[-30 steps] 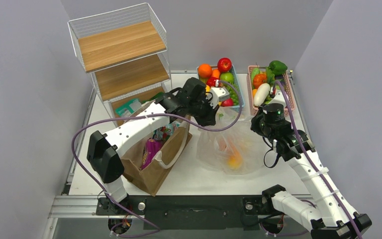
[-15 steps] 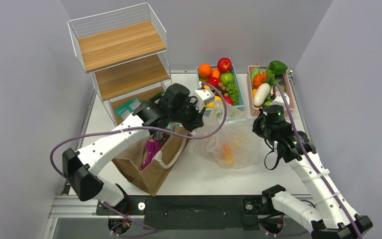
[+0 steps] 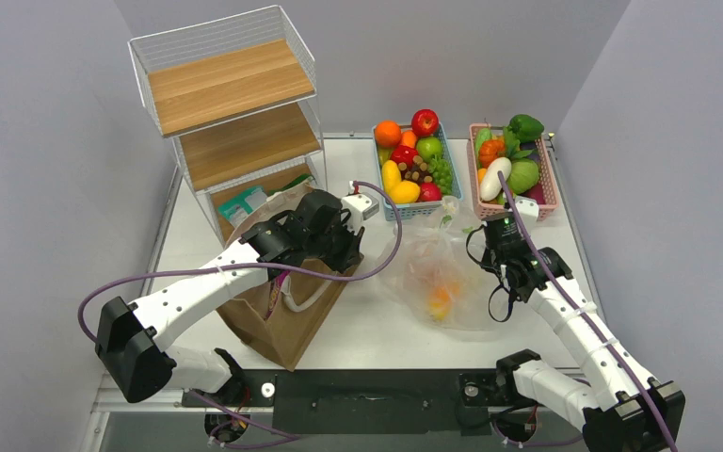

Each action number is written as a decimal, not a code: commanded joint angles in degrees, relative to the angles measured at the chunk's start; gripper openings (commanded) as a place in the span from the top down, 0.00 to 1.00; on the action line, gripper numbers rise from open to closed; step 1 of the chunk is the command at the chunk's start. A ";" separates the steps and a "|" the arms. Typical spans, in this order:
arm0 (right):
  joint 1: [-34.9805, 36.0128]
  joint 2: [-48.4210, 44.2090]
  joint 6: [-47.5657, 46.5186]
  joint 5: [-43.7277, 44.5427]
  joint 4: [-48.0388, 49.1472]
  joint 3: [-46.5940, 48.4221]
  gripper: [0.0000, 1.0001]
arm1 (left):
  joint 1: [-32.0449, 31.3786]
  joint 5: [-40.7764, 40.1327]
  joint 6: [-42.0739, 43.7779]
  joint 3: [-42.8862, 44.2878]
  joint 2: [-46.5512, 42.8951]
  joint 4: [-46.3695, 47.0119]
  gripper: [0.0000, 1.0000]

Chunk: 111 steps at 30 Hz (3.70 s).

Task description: Place the food into the grocery bag and tie it

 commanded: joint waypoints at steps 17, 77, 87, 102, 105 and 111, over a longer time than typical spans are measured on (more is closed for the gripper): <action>0.14 -3.82 -2.60 -5.74 2.33 4.44 1.00 | -2.09 -0.36 1.06 26.40 6.87 -0.78 0.31; 0.16 -9.83 -3.08 -2.31 -2.69 3.18 0.14 | -4.11 9.27 8.72 56.97 49.28 -7.55 0.19; 0.16 -10.01 -3.29 -1.98 -2.68 2.91 0.14 | -4.00 11.39 6.04 52.13 48.72 -4.31 0.81; 0.16 -12.26 -2.33 1.53 -2.61 5.41 0.15 | -4.19 2.17 -0.55 43.89 32.25 0.35 1.00; 0.15 -12.50 -1.89 2.36 -2.52 6.05 0.14 | -4.32 1.37 -2.09 42.96 28.08 1.04 1.00; 0.16 -12.70 -1.37 2.90 -2.09 6.57 0.14 | -4.74 -2.56 -3.78 42.68 18.79 1.51 1.00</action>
